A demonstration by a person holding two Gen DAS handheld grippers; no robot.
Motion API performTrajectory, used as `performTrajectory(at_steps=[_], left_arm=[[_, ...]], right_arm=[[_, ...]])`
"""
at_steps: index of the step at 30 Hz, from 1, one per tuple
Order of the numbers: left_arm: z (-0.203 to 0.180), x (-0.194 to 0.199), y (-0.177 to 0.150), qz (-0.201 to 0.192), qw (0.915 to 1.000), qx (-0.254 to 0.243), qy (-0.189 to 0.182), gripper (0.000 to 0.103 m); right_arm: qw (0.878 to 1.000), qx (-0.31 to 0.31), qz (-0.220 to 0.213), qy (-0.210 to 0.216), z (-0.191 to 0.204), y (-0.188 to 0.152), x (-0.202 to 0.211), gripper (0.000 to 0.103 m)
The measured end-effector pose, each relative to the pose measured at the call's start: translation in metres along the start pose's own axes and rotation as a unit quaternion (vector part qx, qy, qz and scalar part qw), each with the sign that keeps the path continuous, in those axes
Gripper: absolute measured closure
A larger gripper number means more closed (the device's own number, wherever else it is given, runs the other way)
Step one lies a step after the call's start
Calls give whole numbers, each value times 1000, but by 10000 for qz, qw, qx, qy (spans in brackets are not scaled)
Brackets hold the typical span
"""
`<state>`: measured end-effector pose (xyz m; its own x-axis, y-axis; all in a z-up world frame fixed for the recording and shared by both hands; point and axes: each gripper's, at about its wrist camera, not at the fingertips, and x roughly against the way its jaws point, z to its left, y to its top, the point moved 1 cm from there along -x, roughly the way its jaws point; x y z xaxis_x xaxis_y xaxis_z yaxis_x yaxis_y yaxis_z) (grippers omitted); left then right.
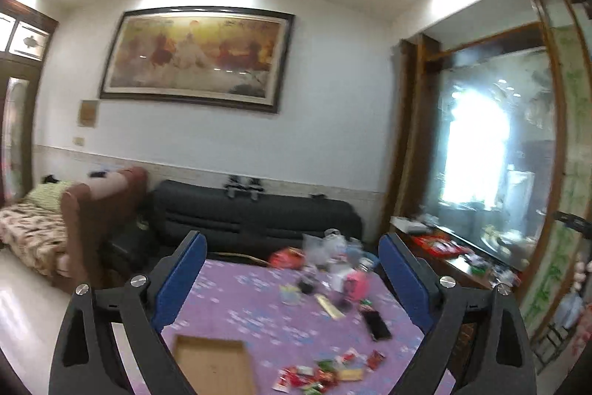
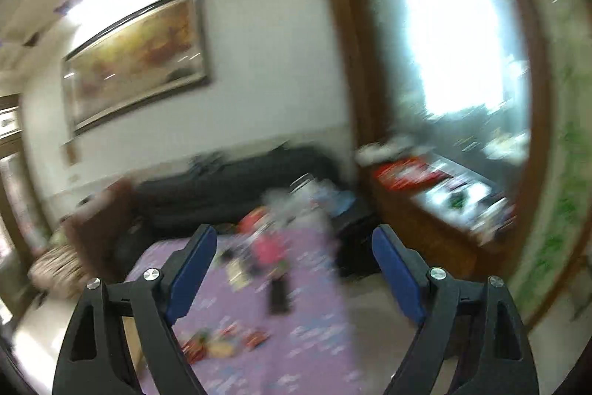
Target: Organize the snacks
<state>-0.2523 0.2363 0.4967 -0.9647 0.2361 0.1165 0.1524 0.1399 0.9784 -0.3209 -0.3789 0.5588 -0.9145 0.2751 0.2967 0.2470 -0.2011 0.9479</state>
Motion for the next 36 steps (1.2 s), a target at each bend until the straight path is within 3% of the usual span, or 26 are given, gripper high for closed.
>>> performTrajectory(at_steps=[2, 5, 7, 10, 13, 16, 17, 19, 20, 21, 22, 23, 25, 28, 32, 36], left_arm=[[10, 5, 32, 8, 9995, -51, 309, 6], [16, 5, 39, 3, 9964, -421, 730, 3], [21, -6, 21, 193, 9956, -523, 756, 3], [29, -30, -22, 530, 9962, -433, 544, 3], [26, -62, -89, 704, 9961, -430, 325, 3], [12, -100, -170, 1165, 9918, -532, -13, 3], [8, -119, -208, 1504, 9874, -395, -294, 3], [5, -140, -252, 1856, 9803, -13, -672, 3], [6, -155, -279, 2137, 9727, 274, -865, 5], [7, -170, -305, 2399, 9641, 468, -1035, 8], [7, -181, -325, 2576, 9585, 533, -1100, 22], [5, -189, -339, 2728, 9549, 540, -1045, 38], [0, -205, -369, 3066, 9459, 526, -927, 44], [-13, -218, -404, 3361, 9363, 477, -900, 44], [-30, -233, -428, 3588, 9287, 214, -907, 43], [-38, -260, -440, 3720, 9246, 130, -812, 43]], right_arm=[[9983, 1, -149, -565, -16, 31, 10, 17], [9911, 284, -288, -1271, -22, 43, 12, 17], [9797, 776, -448, -1793, -11, 25, 5, 16], [9698, 1559, -283, -1856, 18, -20, -34, 11], [9679, 2095, -64, -1385, 53, -88, -78, 11], [9655, 2477, 279, -756, 96, -171, -125, 11], [9648, 2534, 398, -589, 107, -193, -138, 11], [9604, 2675, 769, -118, 139, -247, -171, 11], [9583, 2705, 916, 65, 150, -267, -184, 11], [9558, 2697, 1132, 303, 164, -293, -201, 11], [9540, 2667, 1281, 484, 173, -309, -209, 12], [9494, 2560, 1582, 903, 186, -330, -225, 16], [9403, 2275, 2045, 1491, 207, -357, -245, 29], [9179, 1729, 2712, 2324, 237, -394, -282, 40], [8936, 1734, 2981, 2873, 263, -414, -303, 42], [8752, 2010, 3089, 3133, 279, -430, -318, 42]])
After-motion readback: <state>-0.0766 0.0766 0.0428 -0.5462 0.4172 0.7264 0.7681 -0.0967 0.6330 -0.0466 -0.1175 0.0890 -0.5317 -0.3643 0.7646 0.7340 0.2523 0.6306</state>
